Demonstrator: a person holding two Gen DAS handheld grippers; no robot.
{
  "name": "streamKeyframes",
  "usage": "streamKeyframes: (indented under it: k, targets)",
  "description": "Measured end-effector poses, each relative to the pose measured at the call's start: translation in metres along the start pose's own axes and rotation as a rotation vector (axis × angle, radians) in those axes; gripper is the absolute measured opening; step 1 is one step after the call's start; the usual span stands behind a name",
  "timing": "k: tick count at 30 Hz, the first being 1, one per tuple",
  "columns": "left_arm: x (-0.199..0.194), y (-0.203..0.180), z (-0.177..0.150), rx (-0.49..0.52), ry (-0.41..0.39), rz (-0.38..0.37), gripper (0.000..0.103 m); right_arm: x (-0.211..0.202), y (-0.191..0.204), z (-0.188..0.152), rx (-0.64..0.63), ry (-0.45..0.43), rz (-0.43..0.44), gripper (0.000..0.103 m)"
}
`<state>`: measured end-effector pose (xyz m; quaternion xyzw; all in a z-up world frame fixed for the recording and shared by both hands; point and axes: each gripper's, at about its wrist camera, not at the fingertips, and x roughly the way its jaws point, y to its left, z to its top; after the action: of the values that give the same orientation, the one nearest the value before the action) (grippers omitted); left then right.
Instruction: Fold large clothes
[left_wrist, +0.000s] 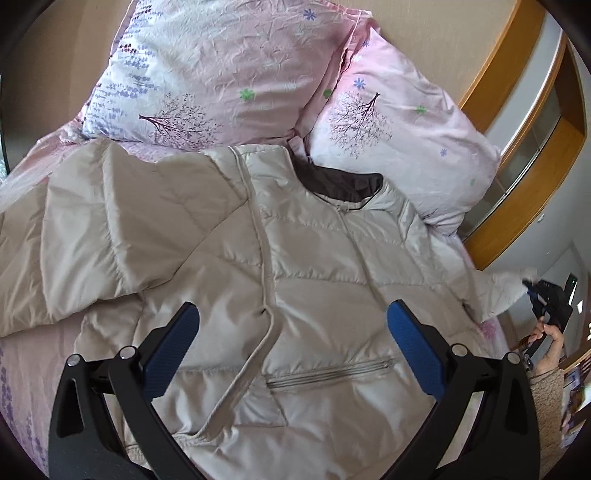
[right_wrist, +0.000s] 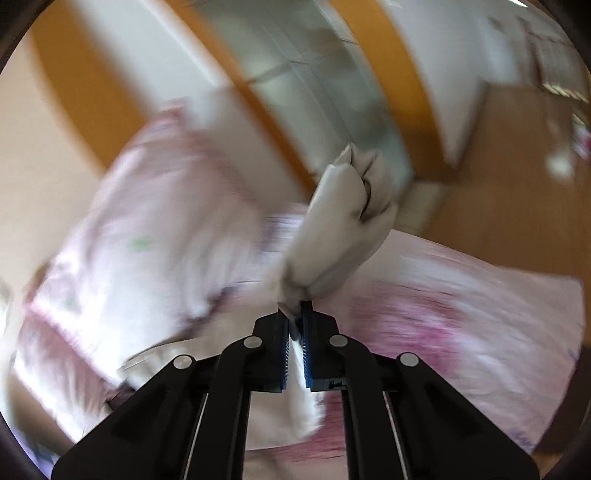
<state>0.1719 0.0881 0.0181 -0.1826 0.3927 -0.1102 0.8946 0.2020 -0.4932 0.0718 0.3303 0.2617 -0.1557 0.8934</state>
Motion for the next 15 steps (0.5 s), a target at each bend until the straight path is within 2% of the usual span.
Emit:
streamKeyframes:
  k: [3, 8, 12, 15]
  targets:
    - [0.0, 0.0, 0.007, -0.019, -0.003, -0.035, 0.101, -0.004, 0.059, -0.016, -0.118, 0.031, 0.129, 0.006]
    - [0.001, -0.009, 0.015, 0.0, -0.011, -0.077, 0.101, 0.01, 0.142, -0.067, -0.286, 0.175, 0.319, 0.006]
    - [0.007, -0.013, 0.021, -0.017, 0.001, -0.131, 0.101, 0.027, 0.183, -0.116, -0.392, 0.305, 0.383, 0.006]
    - [0.013, -0.014, 0.024, -0.045, 0.021, -0.166, 0.101, 0.042, 0.205, -0.157, -0.477, 0.408, 0.393, 0.006]
